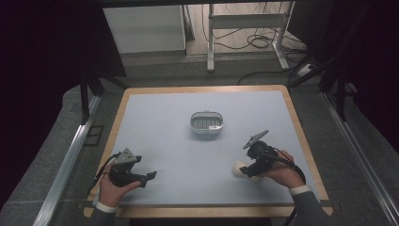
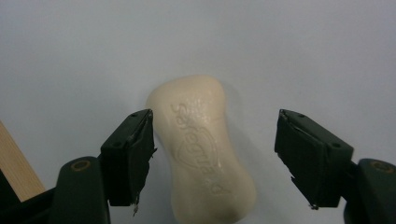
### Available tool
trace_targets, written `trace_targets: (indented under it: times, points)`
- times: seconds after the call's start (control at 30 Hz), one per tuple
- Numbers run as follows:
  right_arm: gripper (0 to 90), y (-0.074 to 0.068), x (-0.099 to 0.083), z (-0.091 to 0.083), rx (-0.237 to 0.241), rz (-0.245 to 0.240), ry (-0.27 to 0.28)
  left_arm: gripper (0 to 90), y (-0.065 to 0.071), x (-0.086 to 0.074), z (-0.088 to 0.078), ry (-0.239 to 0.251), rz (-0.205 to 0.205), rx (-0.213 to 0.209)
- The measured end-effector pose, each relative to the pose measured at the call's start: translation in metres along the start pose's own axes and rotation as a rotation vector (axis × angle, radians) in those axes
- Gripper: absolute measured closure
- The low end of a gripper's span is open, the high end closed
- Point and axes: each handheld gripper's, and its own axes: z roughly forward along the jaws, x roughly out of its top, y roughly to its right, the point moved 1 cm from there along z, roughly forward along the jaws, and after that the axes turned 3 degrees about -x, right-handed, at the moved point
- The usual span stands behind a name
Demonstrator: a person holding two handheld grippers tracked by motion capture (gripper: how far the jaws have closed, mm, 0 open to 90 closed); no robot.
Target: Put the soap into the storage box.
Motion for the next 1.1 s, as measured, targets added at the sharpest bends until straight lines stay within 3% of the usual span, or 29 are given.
trace_targets:
  times: [0.5,0.63,1.1]
  points:
    - [36.7,-0.007,-0.001,0.019,0.006,-0.073,-0.143,10.4,0.000,0.000,0.002,-0.011,0.004,0.000]
    - [42.0,-0.009,0.000,0.026,-0.004,-0.122,-0.189,10.4,0.001,0.000,0.002,-0.012,0.004,0.001]
    - [49.1,-0.008,0.003,0.030,0.006,-0.144,-0.216,10.4,0.000,0.000,0.001,-0.005,0.003,0.005]
